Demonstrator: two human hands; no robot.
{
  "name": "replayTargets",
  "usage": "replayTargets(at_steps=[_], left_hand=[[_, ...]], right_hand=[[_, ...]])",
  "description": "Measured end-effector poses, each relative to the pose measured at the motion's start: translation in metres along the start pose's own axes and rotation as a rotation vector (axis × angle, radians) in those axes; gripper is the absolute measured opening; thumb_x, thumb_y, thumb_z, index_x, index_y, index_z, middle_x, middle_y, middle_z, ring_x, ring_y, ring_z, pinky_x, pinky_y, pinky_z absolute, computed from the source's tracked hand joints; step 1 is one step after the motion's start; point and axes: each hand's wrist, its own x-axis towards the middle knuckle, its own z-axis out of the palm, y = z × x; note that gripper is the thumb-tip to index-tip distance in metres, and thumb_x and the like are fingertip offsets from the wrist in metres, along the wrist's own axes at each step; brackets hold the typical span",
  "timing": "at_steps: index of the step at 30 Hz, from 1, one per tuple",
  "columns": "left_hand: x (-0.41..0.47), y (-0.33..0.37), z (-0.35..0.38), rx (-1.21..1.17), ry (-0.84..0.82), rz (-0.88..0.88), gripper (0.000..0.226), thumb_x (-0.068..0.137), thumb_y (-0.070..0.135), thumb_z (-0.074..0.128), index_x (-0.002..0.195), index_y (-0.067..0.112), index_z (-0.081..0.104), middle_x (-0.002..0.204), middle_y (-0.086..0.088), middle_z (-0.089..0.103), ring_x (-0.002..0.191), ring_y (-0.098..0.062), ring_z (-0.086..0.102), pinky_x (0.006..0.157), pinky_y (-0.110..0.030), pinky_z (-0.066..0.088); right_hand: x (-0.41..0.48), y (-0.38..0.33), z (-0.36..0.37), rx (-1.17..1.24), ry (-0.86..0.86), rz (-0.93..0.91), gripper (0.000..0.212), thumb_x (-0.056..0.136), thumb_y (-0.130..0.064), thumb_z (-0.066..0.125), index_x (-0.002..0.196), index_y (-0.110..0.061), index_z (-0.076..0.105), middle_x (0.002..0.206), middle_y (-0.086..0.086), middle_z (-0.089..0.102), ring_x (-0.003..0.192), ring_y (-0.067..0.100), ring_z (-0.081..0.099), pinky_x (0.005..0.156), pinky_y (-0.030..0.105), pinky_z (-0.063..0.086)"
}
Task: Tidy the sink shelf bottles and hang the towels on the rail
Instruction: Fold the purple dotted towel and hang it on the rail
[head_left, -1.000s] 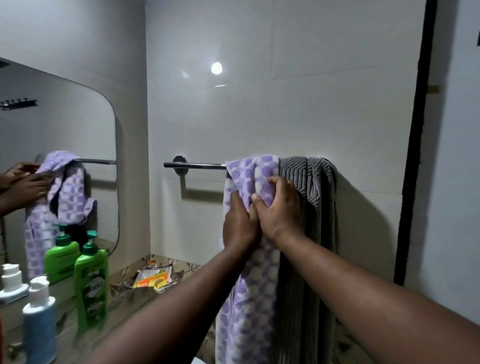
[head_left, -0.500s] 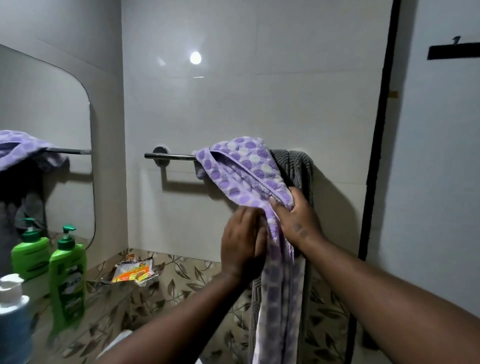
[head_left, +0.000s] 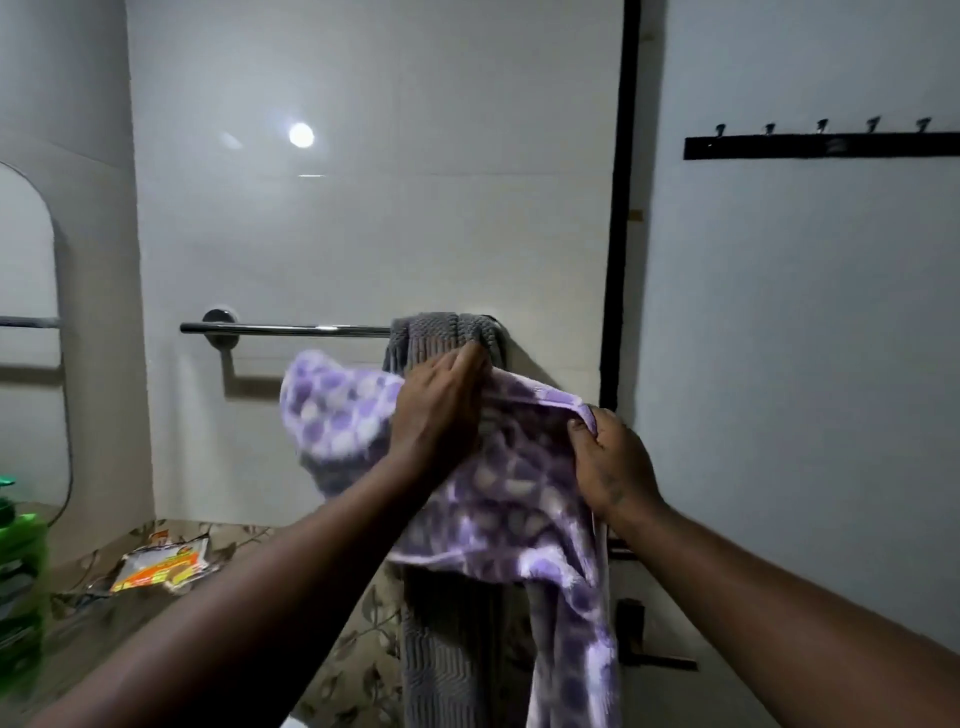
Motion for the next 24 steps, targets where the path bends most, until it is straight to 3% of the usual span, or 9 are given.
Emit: replayTargets(at_steps=[3,5,7,10,15,21,24], left_hand=[[-0.005,0.037,0.007,-0.01,0.013,0.008,0.025,0.1,0.037,0.046,0.102,0.015,0.057,0.08,-0.007,0.069,0.068,-0.037,0.065,0.052,-0.034,0.032],[-0.008,0.058,0.01,0.036,-0.062,0.133,0.045,0.096,0.057,0.042,0.107,0.018,0.06,0.087,-0.002,0.069,0.07,-0.034,0.068,0.048,-0.033,0.036],[-0.012,0.069,0.014,0.055,-0.157,0.234,0.051,0.092,0.066,0.049,0.106,0.018,0.058,0.091,0.0,0.068,0.072,-0.031,0.068,0.048,-0.034,0.039],[-0.02,0.072,0.022,0.063,-0.258,0.259,0.033,0.099,0.049,0.052,0.11,0.018,0.053,0.099,0.0,0.062,0.078,-0.031,0.066,0.049,-0.035,0.035],[-0.028,0.059,0.029,-0.038,-0.28,0.04,0.017,0.097,0.025,0.051,0.113,0.019,0.051,0.11,-0.003,0.059,0.088,-0.037,0.066,0.058,-0.044,0.048],[-0.016,0.042,0.03,-0.066,-0.241,-0.124,0.009,0.087,0.023,0.061,0.096,0.022,0.06,0.1,-0.002,0.059,0.089,-0.036,0.063,0.058,-0.036,0.039],[-0.006,0.028,0.03,-0.068,-0.275,-0.218,0.014,0.085,0.021,0.063,0.097,0.018,0.068,0.101,-0.006,0.066,0.093,-0.037,0.064,0.066,-0.04,0.05]], right_hand=[[0.006,0.008,-0.026,-0.02,0.125,0.05,0.02,0.098,-0.021,0.052,0.084,-0.014,0.065,0.091,0.008,0.067,0.082,0.03,0.06,0.067,0.034,0.041],[0.008,0.013,-0.041,0.05,0.151,0.127,0.018,0.094,-0.017,0.053,0.08,-0.016,0.063,0.078,0.003,0.066,0.074,0.026,0.059,0.063,0.032,0.039],[0.011,0.017,-0.054,0.147,0.179,0.18,0.018,0.091,-0.017,0.055,0.077,-0.008,0.063,0.07,0.003,0.064,0.067,0.024,0.056,0.062,0.034,0.041],[0.014,0.019,-0.073,0.235,0.241,0.233,0.028,0.087,-0.026,0.06,0.074,-0.001,0.056,0.059,0.0,0.051,0.058,0.02,0.045,0.058,0.032,0.039],[0.024,0.015,-0.098,0.188,0.33,0.262,0.033,0.075,-0.033,0.06,0.062,-0.007,0.044,0.049,-0.004,0.031,0.05,0.021,0.031,0.051,0.032,0.029],[0.037,0.014,-0.118,0.09,0.462,0.292,0.033,0.074,-0.032,0.057,0.059,-0.016,0.033,0.053,-0.002,0.026,0.053,0.022,0.026,0.051,0.034,0.026],[0.041,0.019,-0.132,0.071,0.537,0.309,0.032,0.072,-0.031,0.056,0.057,-0.014,0.034,0.052,-0.001,0.028,0.052,0.022,0.028,0.051,0.033,0.028]])
